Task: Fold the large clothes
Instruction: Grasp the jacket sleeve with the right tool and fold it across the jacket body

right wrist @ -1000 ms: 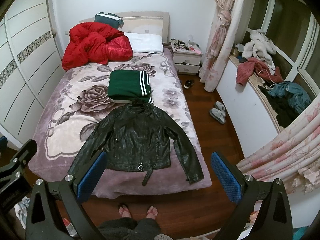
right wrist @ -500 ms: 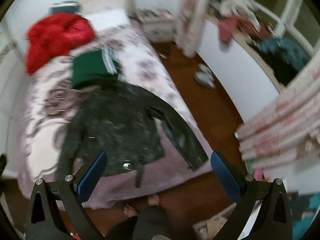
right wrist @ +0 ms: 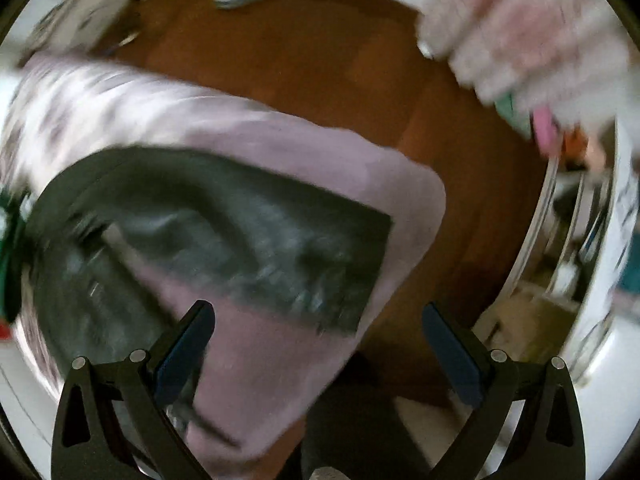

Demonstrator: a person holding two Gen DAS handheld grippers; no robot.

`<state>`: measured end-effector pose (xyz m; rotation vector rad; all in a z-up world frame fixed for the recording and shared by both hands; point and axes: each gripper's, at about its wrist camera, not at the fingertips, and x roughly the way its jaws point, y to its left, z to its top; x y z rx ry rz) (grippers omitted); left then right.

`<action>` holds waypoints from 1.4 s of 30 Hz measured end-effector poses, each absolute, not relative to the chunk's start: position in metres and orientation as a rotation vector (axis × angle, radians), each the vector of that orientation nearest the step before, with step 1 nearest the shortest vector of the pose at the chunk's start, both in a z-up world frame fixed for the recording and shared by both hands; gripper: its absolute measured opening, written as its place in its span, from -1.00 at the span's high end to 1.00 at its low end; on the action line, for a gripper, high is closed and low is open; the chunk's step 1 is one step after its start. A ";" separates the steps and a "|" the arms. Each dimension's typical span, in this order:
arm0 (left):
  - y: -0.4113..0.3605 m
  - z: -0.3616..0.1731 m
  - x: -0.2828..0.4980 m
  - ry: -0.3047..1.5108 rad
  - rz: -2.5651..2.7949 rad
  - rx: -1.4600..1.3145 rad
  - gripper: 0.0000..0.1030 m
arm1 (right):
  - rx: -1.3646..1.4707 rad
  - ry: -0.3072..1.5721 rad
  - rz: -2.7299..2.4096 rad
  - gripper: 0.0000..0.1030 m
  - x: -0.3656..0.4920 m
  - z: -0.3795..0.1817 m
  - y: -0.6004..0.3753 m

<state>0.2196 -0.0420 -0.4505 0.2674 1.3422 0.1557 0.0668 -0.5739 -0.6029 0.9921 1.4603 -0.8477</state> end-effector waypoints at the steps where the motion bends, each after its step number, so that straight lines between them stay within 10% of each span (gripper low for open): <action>1: -0.047 -0.466 0.223 1.354 0.152 0.281 -1.00 | 1.059 1.445 -0.867 -1.00 0.058 -0.627 -0.584; 5: -0.068 -0.515 0.239 1.392 0.139 0.341 -1.00 | 1.321 1.367 -0.793 -0.91 0.040 -0.702 -0.597; 8: -0.081 -0.538 0.248 1.401 0.118 0.374 -1.00 | 1.285 1.300 -0.796 -0.33 0.040 -0.704 -0.590; 10: -0.090 -0.546 0.251 1.397 0.092 0.397 -1.00 | 1.188 1.300 -0.842 0.55 0.040 -0.687 -0.584; 12: -0.100 -0.552 0.255 1.389 0.064 0.432 -1.00 | 1.136 1.263 -0.848 0.70 0.039 -0.667 -0.585; 22: -0.125 -0.579 0.268 1.361 -0.045 0.526 -1.00 | 0.985 1.349 -0.864 0.46 0.077 -0.681 -0.616; 27: -0.122 -0.584 0.265 1.353 -0.071 0.522 -1.00 | 1.366 1.038 -0.837 -0.06 0.013 -0.651 -0.595; 39: -0.115 -0.602 0.272 1.422 -0.031 0.417 -1.00 | 1.889 0.374 -0.554 -0.07 0.028 -0.775 -0.528; 40: -0.116 -0.602 0.271 1.418 -0.030 0.419 -1.00 | 1.881 0.341 -0.566 -0.05 0.032 -0.778 -0.528; 42: -0.117 -0.601 0.269 1.414 -0.029 0.420 -1.00 | 1.884 0.302 -0.578 0.83 0.044 -0.788 -0.531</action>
